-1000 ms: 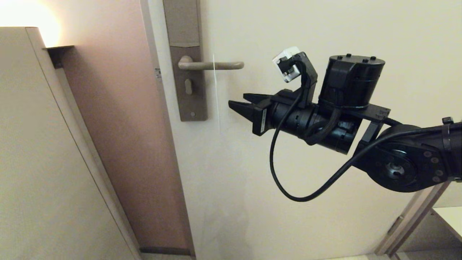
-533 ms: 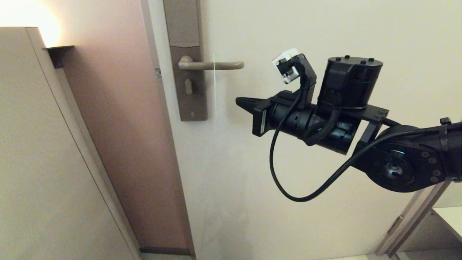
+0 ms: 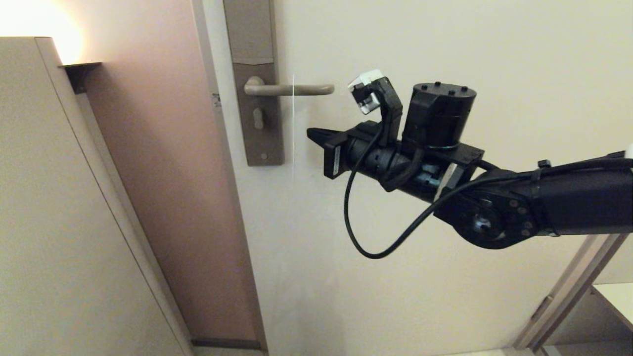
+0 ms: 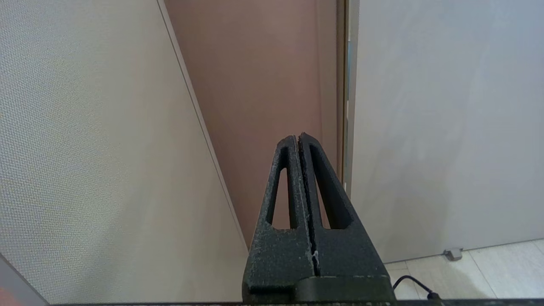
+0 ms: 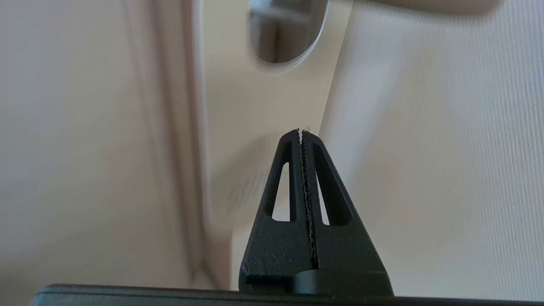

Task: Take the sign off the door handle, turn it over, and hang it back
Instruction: Hang the sign back with the other side facing out

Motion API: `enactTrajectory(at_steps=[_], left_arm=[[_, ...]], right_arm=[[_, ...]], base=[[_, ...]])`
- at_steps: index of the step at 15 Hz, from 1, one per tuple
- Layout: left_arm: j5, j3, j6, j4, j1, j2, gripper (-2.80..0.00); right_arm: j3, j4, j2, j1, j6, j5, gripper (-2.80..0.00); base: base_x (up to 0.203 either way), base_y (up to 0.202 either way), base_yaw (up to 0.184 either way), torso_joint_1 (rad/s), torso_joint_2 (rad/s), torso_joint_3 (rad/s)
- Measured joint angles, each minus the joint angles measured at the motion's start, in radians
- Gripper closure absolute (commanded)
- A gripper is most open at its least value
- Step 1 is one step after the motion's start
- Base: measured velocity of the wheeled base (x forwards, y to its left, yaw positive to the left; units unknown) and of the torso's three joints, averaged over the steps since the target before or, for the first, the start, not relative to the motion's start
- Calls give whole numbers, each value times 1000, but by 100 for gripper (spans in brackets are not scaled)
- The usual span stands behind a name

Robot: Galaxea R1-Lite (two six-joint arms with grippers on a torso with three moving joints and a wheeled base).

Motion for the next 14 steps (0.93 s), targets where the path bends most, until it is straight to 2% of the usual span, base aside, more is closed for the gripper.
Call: enactTrajectory(at_steps=[3, 8, 14], left_arm=[[-1, 0, 0, 0, 0, 0, 0], [0, 0, 0, 0, 0, 0, 0], [0, 0, -1, 0, 0, 0, 0]], right_arm=[[-113, -27, 80, 4, -1, -35, 0], [-222, -29, 152, 53, -6, -37, 0], [-244, -27, 184, 85, -101, -41, 0]], base=[[0, 0, 0, 0, 0, 0], [0, 0, 0, 0, 0, 0], [0, 0, 0, 0, 0, 0]])
